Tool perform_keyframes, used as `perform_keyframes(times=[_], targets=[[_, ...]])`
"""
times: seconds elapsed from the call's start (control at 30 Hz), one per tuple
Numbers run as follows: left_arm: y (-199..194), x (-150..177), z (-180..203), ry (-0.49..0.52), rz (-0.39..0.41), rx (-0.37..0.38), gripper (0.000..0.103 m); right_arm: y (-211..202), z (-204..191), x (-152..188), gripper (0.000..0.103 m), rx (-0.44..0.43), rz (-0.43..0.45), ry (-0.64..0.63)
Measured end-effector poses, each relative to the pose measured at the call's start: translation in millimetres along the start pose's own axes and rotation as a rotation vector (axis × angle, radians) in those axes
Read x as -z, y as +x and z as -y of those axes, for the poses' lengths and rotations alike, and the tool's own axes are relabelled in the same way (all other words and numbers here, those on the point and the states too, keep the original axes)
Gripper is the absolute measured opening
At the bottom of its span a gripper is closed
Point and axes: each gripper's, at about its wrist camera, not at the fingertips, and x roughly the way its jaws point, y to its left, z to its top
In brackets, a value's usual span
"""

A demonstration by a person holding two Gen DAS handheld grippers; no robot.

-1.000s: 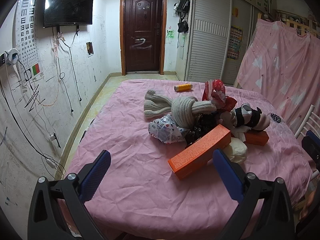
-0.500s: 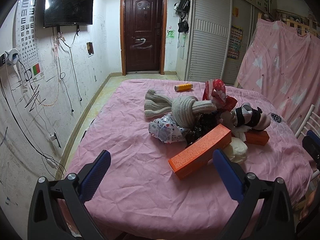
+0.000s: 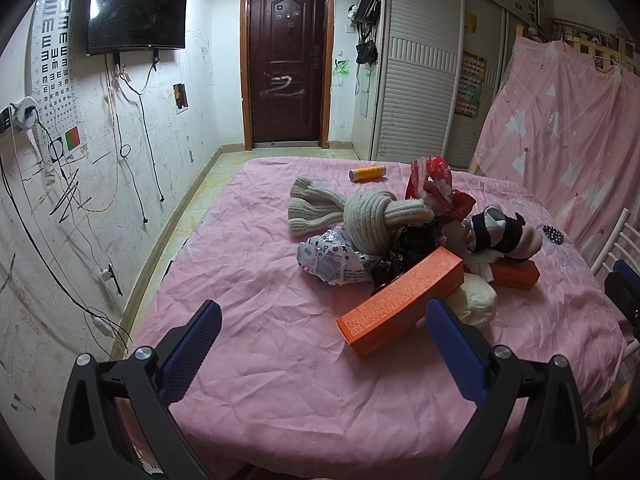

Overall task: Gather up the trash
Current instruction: 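Reach the left gripper to the orange box and close on it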

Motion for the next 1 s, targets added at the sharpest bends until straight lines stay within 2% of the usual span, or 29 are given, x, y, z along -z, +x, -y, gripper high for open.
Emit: perform_keyframes(times=[0.13, 0.33, 0.43, 0.7, 0.73, 0.83, 1.0], targets=[[0.2, 1.0, -0.5, 0.001, 0.001, 0.004, 0.095, 2.6, -1.1, 2.5, 0.099, 0.000, -0.007, 0.000], [9.9, 0.3, -0.6, 0.001, -0.032, 0.051, 0.095, 10.9, 5.6, -2.9, 0.099, -0.003, -0.013, -0.005], [15.1, -0.7, 5.1, 0.025, -0.036, 0.065, 0.095, 16.7, 8.5, -10.1, 0.099, 0.000, -0.016, -0.013], [23.5, -6.7, 30.5, 0.135, -0.034, 0.115, 0.093, 51.5, 10.0, -25.4, 0.099, -0.013, -0.090, -0.017], [25.2, -7.4, 32.6, 0.144, -0.036, 0.119, 0.089, 56.5, 8.8, -26.0, 0.099, -0.016, -0.100, -0.025], [35.3, -8.2, 36.2, 0.155, -0.069, 0.132, 0.070, 68.3, 6.6, -26.4, 0.099, -0.019, -0.124, -0.036], [45.3, -9.8, 34.1, 0.138, -0.100, 0.176, 0.052, 87.8, 0.5, -28.5, 0.099, -0.044, -0.170, -0.051]])
